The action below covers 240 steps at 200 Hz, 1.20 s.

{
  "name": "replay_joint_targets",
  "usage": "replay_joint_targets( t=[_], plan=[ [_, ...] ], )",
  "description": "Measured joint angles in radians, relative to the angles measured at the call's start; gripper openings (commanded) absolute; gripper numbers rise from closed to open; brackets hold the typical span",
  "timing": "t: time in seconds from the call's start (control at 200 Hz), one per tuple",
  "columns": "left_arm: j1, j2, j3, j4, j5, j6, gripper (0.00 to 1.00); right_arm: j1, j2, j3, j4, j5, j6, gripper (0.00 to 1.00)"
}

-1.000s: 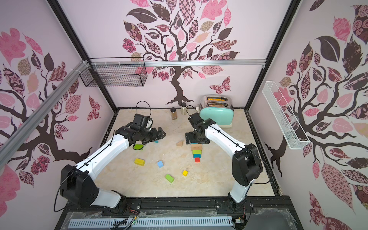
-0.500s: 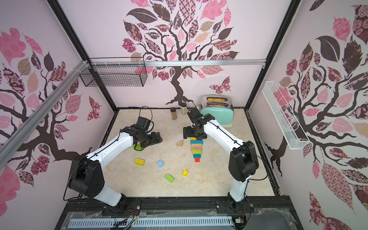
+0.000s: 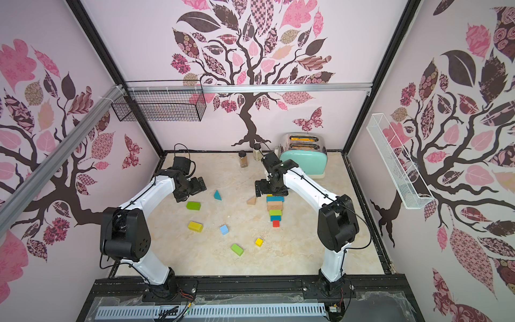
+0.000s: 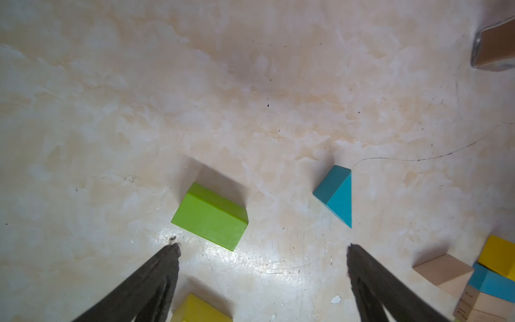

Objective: Assemble a carrot with building blocks
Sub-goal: Pick up the building block from the center of the board.

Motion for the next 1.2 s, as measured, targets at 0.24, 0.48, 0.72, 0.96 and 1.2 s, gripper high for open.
replay_joint_targets(
  t=[0.24, 0.48, 0.72, 0.96, 1.2],
  plan=[
    [0.012, 0.082, 0.001, -0.053, -0.010, 0.137, 0.98, -0.004, 0.000, -0.033, 0.009, -0.010, -0.007, 0.99],
    [0.013, 0.126, 0.001, -0.051, -0.026, 0.220, 0.86, -0.005, 0.000, -0.048, 0.012, -0.015, -0.007, 0.99],
    [0.017, 0.146, -0.013, -0.040, -0.049, 0.244, 0.88, -0.005, 0.000, -0.052, 0.016, -0.015, -0.006, 0.99],
    [0.026, 0.146, -0.038, -0.028, -0.062, 0.241, 0.96, -0.005, 0.001, -0.055, 0.018, -0.016, -0.006, 0.99],
    [0.028, 0.138, -0.062, 0.003, -0.076, 0.240, 0.93, -0.005, 0.019, -0.055, 0.020, -0.016, -0.005, 0.99]
  ],
)
